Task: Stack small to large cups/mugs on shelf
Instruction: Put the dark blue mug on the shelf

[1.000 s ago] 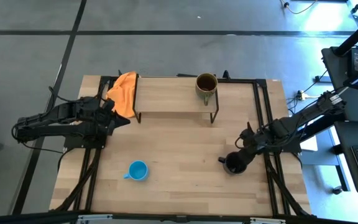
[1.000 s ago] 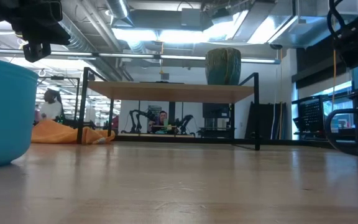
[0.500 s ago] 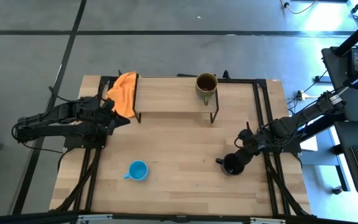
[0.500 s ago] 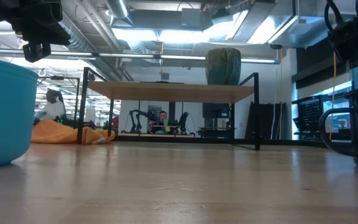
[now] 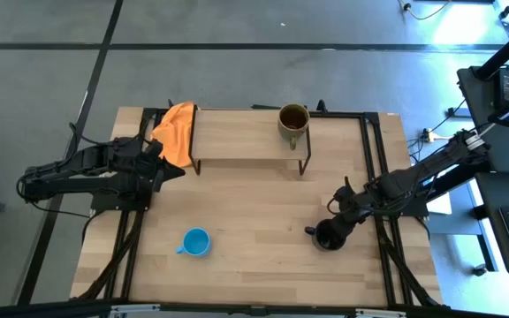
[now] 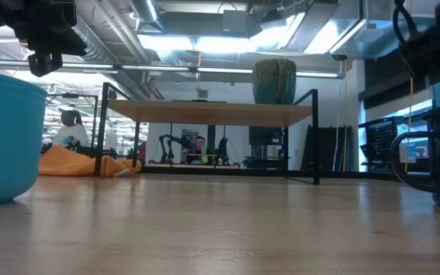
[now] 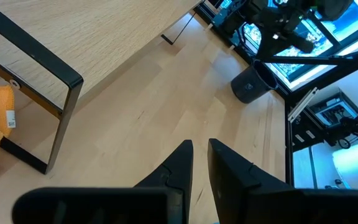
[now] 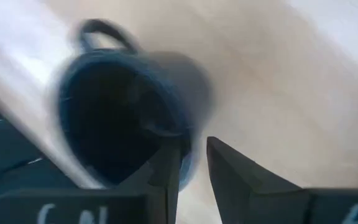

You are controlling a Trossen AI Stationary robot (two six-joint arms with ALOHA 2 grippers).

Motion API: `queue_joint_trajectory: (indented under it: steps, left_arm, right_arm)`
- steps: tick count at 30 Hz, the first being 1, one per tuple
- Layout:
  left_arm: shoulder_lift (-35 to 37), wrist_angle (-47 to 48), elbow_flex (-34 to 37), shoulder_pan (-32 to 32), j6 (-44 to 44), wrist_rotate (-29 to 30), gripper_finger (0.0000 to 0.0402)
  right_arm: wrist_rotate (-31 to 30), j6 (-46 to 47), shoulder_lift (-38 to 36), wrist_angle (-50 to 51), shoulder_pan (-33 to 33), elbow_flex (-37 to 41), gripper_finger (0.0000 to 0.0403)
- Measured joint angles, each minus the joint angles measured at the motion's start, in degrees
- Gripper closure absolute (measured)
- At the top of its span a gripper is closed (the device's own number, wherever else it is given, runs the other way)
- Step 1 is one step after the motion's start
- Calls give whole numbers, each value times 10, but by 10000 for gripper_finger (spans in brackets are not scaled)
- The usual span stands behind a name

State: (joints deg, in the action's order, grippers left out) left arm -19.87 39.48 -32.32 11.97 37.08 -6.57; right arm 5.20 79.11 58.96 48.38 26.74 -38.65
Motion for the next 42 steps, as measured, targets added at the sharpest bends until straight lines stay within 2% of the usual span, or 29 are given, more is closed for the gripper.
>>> queue_joint_trajectory:
  steps: [20,23,29,33,42]
  left_arm:
    - [0,0,0,0,-1,16,358]
    - [0,0,0,0,-1,16,358]
    - [0,0,0,0,-2,27,358]
    - [0,0,0,0,-2,27,358]
    - [0,0,0,0,-2,27,358]
  right_arm:
    - [-2,-53,55,-5,0,2,321]
    - [-2,-54,55,-5,0,2,332]
    - [-1,-59,55,-10,0,1,381]
    - [-1,-61,55,-11,0,1,381]
    - [7,-145,55,-36,-62,1,381]
